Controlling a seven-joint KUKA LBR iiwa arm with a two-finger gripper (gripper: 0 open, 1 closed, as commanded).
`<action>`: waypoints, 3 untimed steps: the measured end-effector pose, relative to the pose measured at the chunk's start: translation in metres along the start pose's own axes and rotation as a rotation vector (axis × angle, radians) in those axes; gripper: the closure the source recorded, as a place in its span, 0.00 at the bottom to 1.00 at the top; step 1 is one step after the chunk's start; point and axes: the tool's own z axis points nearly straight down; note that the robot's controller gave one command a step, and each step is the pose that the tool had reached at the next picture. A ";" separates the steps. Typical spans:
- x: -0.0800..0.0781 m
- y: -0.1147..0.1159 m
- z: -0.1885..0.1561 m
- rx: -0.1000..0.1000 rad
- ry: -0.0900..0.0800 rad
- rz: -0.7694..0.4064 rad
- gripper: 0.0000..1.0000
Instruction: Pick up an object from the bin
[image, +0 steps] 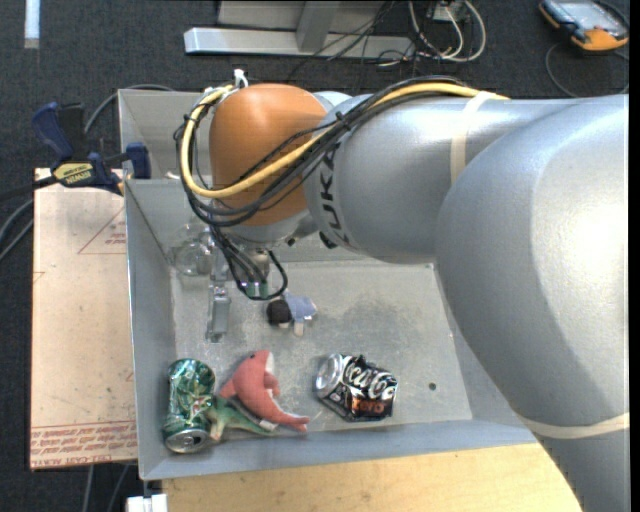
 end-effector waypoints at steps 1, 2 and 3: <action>-0.002 -0.001 -0.005 -0.001 -0.007 0.005 0.00; 0.000 -0.047 0.095 0.003 0.005 -0.011 0.00; -0.017 -0.028 -0.018 -0.002 -0.004 0.025 0.00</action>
Offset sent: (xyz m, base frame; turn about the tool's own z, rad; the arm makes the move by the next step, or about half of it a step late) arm 0.0014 -0.0446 -0.0899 -0.0145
